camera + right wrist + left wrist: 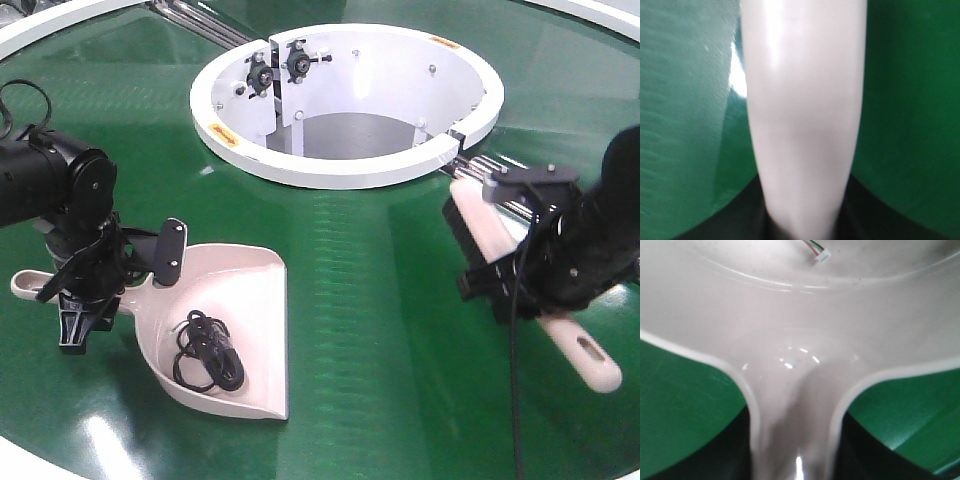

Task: Clean and inspect green conveyor with broom and dustpan
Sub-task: 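Lower the brush back onto the belt and open the right gripper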

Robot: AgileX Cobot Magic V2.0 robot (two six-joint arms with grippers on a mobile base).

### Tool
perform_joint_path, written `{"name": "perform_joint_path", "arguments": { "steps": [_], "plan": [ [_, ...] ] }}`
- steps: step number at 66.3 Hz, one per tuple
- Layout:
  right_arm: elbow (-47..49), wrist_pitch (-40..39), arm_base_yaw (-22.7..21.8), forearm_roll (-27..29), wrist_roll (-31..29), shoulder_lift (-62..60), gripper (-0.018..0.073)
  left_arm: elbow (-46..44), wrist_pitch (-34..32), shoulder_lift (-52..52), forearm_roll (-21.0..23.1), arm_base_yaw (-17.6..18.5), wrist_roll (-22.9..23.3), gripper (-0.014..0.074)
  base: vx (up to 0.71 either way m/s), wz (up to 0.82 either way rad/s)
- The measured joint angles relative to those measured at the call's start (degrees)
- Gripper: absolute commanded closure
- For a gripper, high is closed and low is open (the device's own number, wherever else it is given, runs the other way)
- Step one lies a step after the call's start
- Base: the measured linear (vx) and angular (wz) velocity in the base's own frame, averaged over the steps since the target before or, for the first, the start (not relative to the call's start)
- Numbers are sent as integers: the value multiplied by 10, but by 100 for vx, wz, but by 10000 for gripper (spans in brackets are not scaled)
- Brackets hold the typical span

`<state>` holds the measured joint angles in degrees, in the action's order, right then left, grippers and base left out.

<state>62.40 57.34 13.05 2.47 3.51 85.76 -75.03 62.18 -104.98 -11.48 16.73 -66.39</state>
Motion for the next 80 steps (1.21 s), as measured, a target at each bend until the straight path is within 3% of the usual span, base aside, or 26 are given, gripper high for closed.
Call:
{"name": "perform_joint_path", "arguments": {
  "steps": [14, 48, 80],
  "plan": [
    [-46, -19, 0, -16, 0, 13, 560, 0, 0, 0, 0, 0, 0, 604, 0, 0],
    [-50, -13, 0, -16, 0, 79, 517, 0, 0, 0, 0, 0, 0, 603, 0, 0],
    [-50, -10, 0, -25, 0, 81, 268, 0, 5, 0, 29, 0, 4, 565, 0, 0]
  ]
}}
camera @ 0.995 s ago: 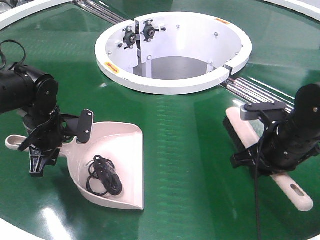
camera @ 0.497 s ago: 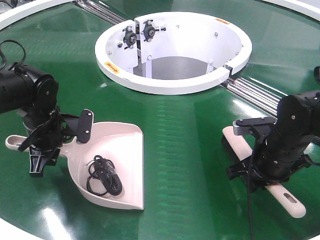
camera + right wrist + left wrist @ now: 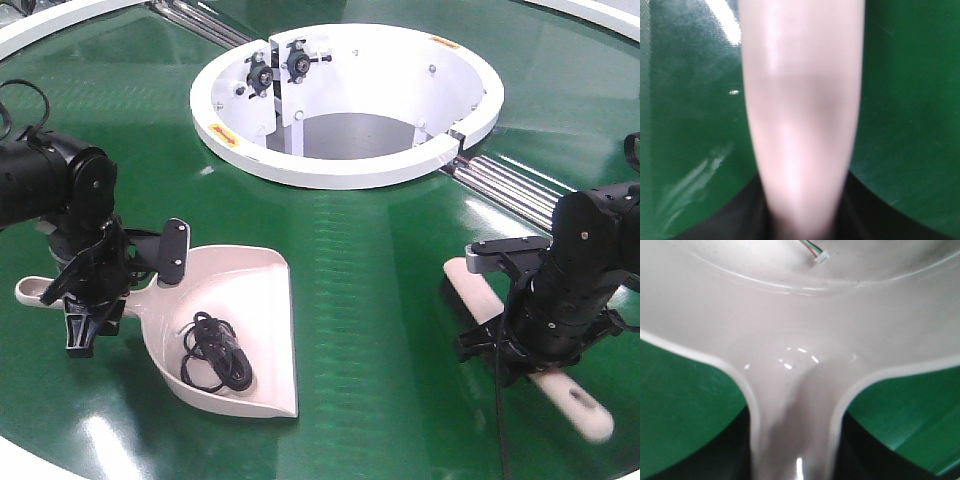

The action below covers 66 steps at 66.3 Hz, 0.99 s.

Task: Clean and inspect green conveyor with broom and dustpan

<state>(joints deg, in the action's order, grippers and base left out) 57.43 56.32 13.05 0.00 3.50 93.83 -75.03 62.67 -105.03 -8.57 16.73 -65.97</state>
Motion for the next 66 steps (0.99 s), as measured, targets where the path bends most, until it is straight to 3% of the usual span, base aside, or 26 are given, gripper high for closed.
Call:
{"name": "perform_joint_path", "arguments": {
  "steps": [8, 20, 40, 48, 66],
  "plan": [
    [0, 0, 0, -5, 0, 0, 190, 0, 0, 0, 1, 0, 0, 504, 0, 0],
    [0, 0, 0, -10, 0, 0, 97, 0, -1, -1, 2, 0, 0, 335, 0, 0],
    [0, 1, 0, -17, 0, 0, 71, 0, -1, 3, 13, 0, 8, 68, 0, 0],
    [0, 6, 0, -17, 0, 0, 71, 0, -2, 14, 13, 0, 10, 30, 0, 0],
    [8, 13, 0, -19, 0, -35, 71, 0, 1, 69, 36, 0, 11, 32, 0, 0]
  ]
}}
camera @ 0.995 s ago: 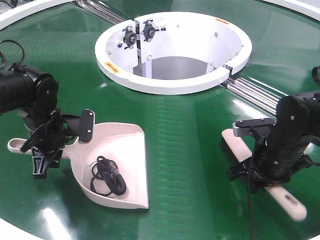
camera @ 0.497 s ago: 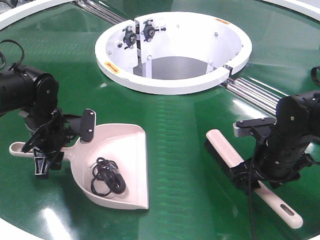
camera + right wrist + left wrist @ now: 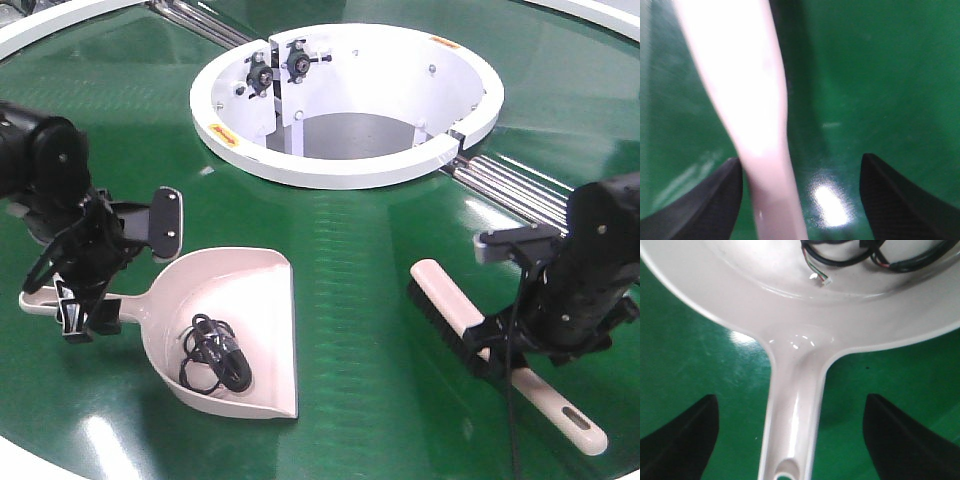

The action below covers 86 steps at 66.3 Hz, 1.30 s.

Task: Clean and inspect green conveyor with broom and dustpan

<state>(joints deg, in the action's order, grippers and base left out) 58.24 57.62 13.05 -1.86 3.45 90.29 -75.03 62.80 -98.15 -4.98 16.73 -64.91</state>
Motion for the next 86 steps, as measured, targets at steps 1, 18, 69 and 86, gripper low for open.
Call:
{"name": "perform_joint_path", "arguments": {
  "steps": [1, 18, 69, 86],
  "plan": [
    [1, 0, 0, 0, 0, -2, 71, 0, 0, 6, 2, 0, 0, 32, 0, 0],
    [89, 16, 0, -1, 0, -65, 72, 0, 35, 87, 6, 0, 12, 39, 0, 0],
    [-29, -225, 0, -13, -1, -411, 91, 50, -89, 469, -10, 0, 459, 191, 0, 0],
    [-216, -303, 0, -25, -10, -637, 91, 293, -231, 711, 90, 0, 461, 225, 0, 0]
  ]
}}
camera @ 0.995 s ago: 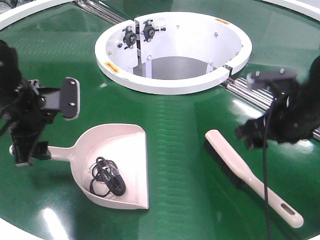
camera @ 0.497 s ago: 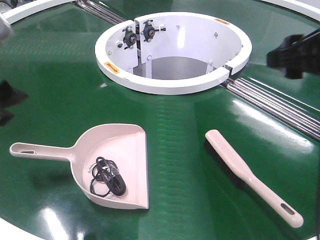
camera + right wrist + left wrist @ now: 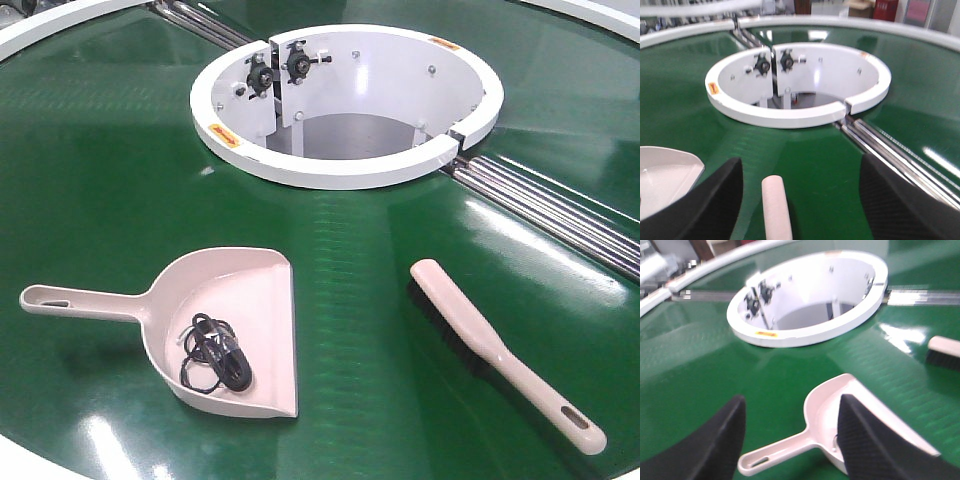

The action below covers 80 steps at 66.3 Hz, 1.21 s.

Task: Clean and inspect green conveyor with broom and dustpan

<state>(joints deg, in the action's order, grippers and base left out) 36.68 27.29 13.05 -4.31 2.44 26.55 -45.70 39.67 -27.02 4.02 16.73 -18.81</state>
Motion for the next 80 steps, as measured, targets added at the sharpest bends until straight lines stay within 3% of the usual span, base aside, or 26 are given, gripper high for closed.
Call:
{"name": "perform_joint_path", "arguments": {
  "steps": [19, 34, 40, 47, 50, 80],
  "plan": [
    [-154, -14, 0, -17, -29, -246, 91, 205, -93, 183, 17, 0, 26, 245, 0, 0],
    [-245, -58, 0, -21, -36, -271, 104, 311, -206, 197, 18, 0, 41, 309, 0, 0],
    [-249, -58, 0, -21, -36, -271, 196, 333, -234, 197, 19, 0, 57, 405, 0, 0],
    [-250, -58, 0, -20, -34, -271, 457, 341, -237, 197, 20, 0, 75, 600, 0, 0],
    [-250, -58, 0, -20, -34, -271, 569, 341, -237, 197, 20, 0, 77, 606, 0, 0],
    [-250, -48, 0, -3, -24, -271, 569, 341, -238, 197, 20, 0, 79, 605, 0, 0]
  ]
}}
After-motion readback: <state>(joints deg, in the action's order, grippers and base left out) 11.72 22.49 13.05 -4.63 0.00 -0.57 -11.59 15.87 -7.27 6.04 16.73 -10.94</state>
